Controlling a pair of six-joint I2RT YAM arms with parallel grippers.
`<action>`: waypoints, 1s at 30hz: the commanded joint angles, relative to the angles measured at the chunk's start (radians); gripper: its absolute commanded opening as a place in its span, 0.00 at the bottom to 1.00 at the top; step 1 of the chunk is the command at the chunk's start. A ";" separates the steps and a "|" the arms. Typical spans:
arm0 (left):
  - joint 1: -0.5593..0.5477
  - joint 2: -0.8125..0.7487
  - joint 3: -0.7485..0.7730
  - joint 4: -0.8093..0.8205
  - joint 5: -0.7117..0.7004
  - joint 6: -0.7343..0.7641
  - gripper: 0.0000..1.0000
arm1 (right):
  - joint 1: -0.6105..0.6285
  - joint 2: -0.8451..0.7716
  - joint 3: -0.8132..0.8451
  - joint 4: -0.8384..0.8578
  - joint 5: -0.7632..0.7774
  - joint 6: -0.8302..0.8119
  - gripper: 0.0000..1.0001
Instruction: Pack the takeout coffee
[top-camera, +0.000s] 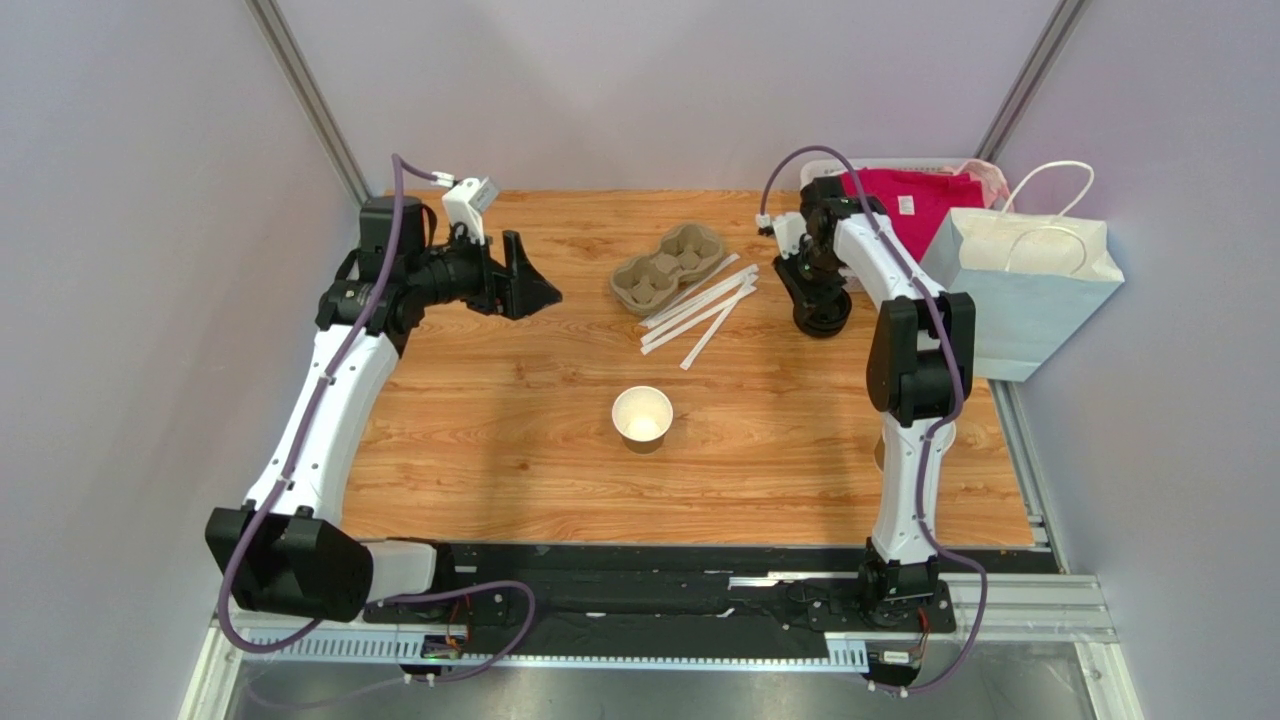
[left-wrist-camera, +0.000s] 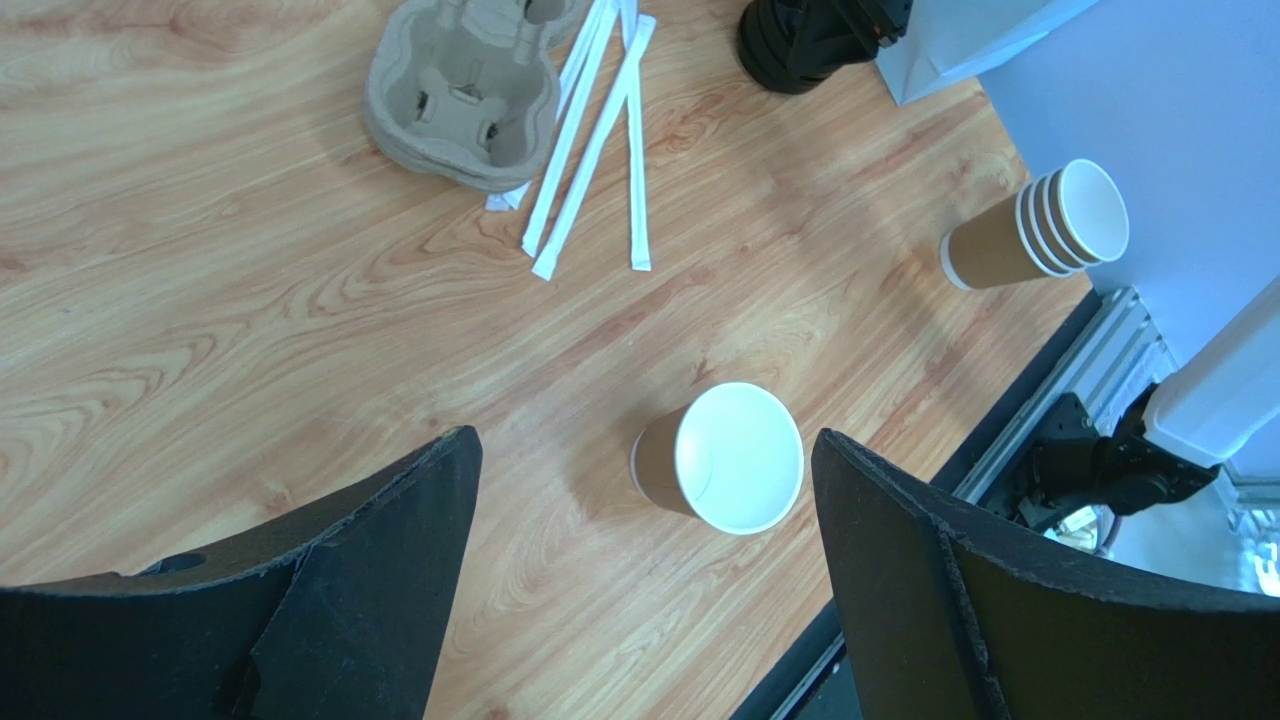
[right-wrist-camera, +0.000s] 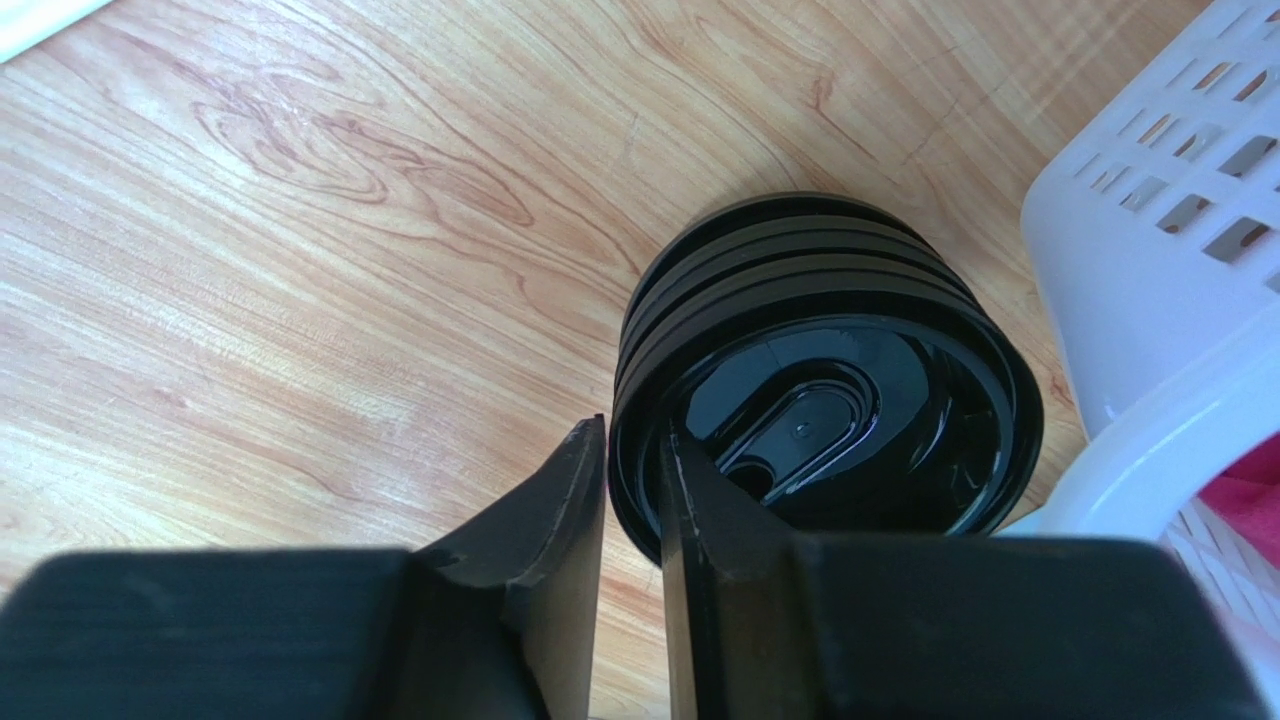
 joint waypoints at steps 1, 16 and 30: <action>-0.012 0.019 0.048 0.035 0.014 0.015 0.89 | -0.009 -0.017 0.051 -0.015 -0.019 -0.010 0.25; -0.022 0.005 -0.001 0.064 0.022 -0.012 0.89 | -0.019 -0.017 0.073 -0.048 -0.045 -0.008 0.21; -0.027 -0.004 -0.034 0.089 0.022 -0.018 0.88 | -0.018 -0.006 0.087 -0.060 -0.036 -0.012 0.00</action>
